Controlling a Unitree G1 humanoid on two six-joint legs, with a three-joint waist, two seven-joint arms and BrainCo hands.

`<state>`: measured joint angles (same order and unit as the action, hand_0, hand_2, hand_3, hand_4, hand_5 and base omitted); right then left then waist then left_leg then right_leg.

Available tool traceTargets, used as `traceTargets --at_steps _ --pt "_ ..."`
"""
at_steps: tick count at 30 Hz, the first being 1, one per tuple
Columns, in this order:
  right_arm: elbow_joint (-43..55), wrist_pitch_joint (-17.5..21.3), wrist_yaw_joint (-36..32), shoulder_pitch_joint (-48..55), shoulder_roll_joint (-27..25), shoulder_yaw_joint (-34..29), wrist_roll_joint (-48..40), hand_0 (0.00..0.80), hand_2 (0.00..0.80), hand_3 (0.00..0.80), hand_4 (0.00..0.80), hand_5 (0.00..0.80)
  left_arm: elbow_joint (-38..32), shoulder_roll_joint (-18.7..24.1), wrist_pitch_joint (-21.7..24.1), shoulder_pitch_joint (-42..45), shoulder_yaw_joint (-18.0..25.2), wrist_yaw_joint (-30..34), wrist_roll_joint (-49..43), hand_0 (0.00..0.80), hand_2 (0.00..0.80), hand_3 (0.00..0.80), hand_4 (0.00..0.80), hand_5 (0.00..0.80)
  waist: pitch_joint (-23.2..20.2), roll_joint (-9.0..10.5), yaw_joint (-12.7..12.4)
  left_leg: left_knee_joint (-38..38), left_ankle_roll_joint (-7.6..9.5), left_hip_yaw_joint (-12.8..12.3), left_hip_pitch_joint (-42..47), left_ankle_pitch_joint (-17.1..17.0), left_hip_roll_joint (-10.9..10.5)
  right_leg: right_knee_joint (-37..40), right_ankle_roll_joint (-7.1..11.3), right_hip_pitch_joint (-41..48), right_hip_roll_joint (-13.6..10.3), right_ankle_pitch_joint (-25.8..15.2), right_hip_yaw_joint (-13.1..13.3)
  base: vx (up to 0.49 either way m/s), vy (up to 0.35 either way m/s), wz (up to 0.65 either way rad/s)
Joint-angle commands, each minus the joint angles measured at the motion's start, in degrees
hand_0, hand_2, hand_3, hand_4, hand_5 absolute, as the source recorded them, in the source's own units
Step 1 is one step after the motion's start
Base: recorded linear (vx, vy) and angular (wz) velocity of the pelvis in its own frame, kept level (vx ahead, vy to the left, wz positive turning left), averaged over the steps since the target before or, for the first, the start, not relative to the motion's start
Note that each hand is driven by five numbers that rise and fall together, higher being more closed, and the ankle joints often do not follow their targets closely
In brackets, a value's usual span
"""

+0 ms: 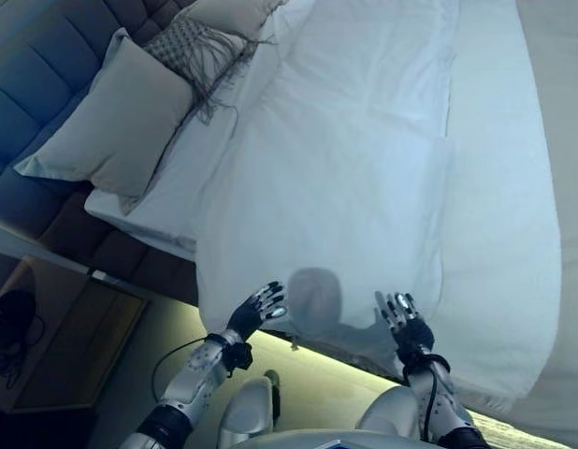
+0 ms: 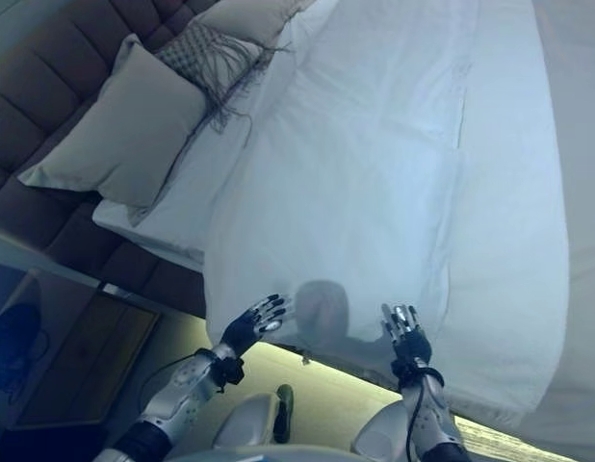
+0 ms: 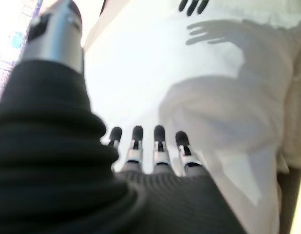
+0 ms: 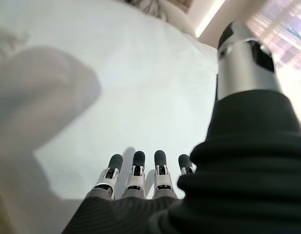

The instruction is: Make the bed neatly

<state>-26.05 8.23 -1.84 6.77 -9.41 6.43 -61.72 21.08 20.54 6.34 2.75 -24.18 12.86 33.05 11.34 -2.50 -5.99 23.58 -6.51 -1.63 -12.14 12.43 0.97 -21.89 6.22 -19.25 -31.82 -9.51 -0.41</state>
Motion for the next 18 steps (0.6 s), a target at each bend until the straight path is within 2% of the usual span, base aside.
traceTargets --at_steps 1,3,4,6,7,8,9,11,15,16,18 --pt "2.72 -0.71 -5.05 -1.52 -0.95 -0.88 -4.64 0.000 0.000 0.000 0.000 0.000 -8.81 3.64 6.08 2.63 3.16 -1.62 -5.21 0.000 0.000 0.000 0.000 0.000 -0.26 -0.54 -1.74 -8.30 3.74 4.58 0.60 -8.61 4.12 -6.36 7.64 -3.09 2.73 -7.62 4.17 -0.048 0.321 -0.56" --pt "1.94 -1.51 -5.29 -2.74 -0.60 -0.42 -3.51 0.000 0.000 0.000 0.000 0.000 -7.37 3.88 8.45 2.55 3.03 -3.96 -7.70 0.000 0.000 0.000 0.000 0.000 -0.66 0.01 -2.61 -8.94 4.72 3.65 0.41 -9.27 3.03 -8.03 7.07 -2.87 4.73 -5.12 0.57 -0.003 0.248 -0.27" --pt "1.34 -1.72 -5.84 -3.48 -0.64 0.06 -2.79 0.000 0.000 0.000 0.000 0.000 -6.96 4.17 9.82 2.13 2.95 -6.52 -10.36 0.000 0.000 0.000 0.000 0.000 -0.68 0.29 -2.99 -9.68 5.30 2.89 0.56 -9.97 2.57 -9.00 6.60 -2.68 5.98 -3.58 -2.50 0.006 0.187 -0.19" --pt "0.37 -1.64 -6.05 -4.53 -1.02 0.91 -2.13 0.000 0.000 0.000 0.000 0.000 -5.54 4.71 12.37 1.00 2.42 -12.11 -16.08 0.000 0.000 0.000 0.000 0.000 -0.49 0.69 -2.96 -10.59 5.97 2.50 0.52 -11.03 1.96 -8.49 5.66 -2.45 8.56 -1.34 -5.50 0.005 0.083 -0.28" --pt "0.10 -1.52 -5.47 -4.79 -1.12 1.52 -1.36 0.000 0.000 0.000 0.000 0.000 -4.29 5.16 13.66 -0.06 2.41 -16.39 -20.31 0.000 0.000 0.000 0.000 0.000 -0.36 1.02 -2.85 -11.11 6.13 2.29 0.47 -11.64 1.57 -7.19 5.24 -1.97 9.95 0.01 -7.15 0.020 -0.016 -0.26" --pt "-0.58 -1.37 -5.22 -5.23 -1.49 2.14 -0.99 0.000 0.000 0.000 0.000 0.000 -2.77 5.52 14.88 -1.34 2.30 -20.94 -24.82 0.000 0.000 0.000 0.000 0.000 -0.20 1.67 -2.73 -11.25 5.86 2.16 0.42 -12.07 1.25 -2.53 4.59 -0.30 11.15 1.89 -8.99 0.030 -0.067 -0.19" --pt "-1.27 -1.39 -5.10 -5.57 -1.88 2.51 -0.75 0.000 0.000 0.000 0.000 0.000 -1.62 5.56 14.99 -2.50 2.33 -24.81 -28.22 0.000 0.000 0.000 0.000 0.000 -0.07 1.94 -2.36 -11.33 5.52 2.44 0.50 -12.27 1.29 1.80 4.09 1.54 12.32 2.90 -9.70 0.058 -0.080 -0.22" --pt "-2.19 -1.91 -4.11 -5.69 -2.92 3.20 0.62 0.000 0.000 0.000 0.000 0.000 1.19 5.44 13.06 -4.77 3.73 -34.38 -36.23 0.000 0.000 0.000 0.000 0.000 0.42 2.03 -1.78 -12.08 4.79 2.31 1.60 -12.54 2.04 2.39 4.56 2.28 12.59 3.31 -10.31 0.078 -0.021 -0.38" --pt "-1.54 -2.50 -4.14 -4.70 -4.09 3.16 1.29 0.000 0.000 0.000 0.000 0.000 1.85 6.10 8.31 -5.98 4.36 -44.01 -51.26 0.000 0.000 0.000 0.000 0.000 1.71 2.65 -0.64 -8.29 3.64 2.62 1.17 -10.53 2.52 4.53 4.67 2.70 13.40 3.77 -9.18 0.090 0.031 -0.39" --pt "-1.71 -2.58 -4.18 -4.68 -4.84 3.40 0.51 0.000 0.000 0.000 0.000 0.000 2.62 6.04 7.49 -6.03 4.40 -46.20 -54.50 0.000 0.000 0.000 0.000 0.000 2.23 2.54 -0.42 -9.08 3.44 3.07 1.42 -11.07 3.23 3.86 5.00 1.88 13.32 3.69 -8.88 0.075 0.170 -0.26" --pt "-0.92 -1.97 -5.32 -5.48 -6.10 3.75 -2.45 0.000 0.000 0.000 0.000 0.000 3.72 6.71 5.24 -8.63 3.35 -51.28 -63.84 0.000 0.000 0.000 0.000 0.000 3.79 2.04 0.75 -12.07 2.86 2.33 1.34 -12.63 4.33 3.72 5.61 -0.43 13.21 3.41 -8.49 -0.132 0.200 -0.25"
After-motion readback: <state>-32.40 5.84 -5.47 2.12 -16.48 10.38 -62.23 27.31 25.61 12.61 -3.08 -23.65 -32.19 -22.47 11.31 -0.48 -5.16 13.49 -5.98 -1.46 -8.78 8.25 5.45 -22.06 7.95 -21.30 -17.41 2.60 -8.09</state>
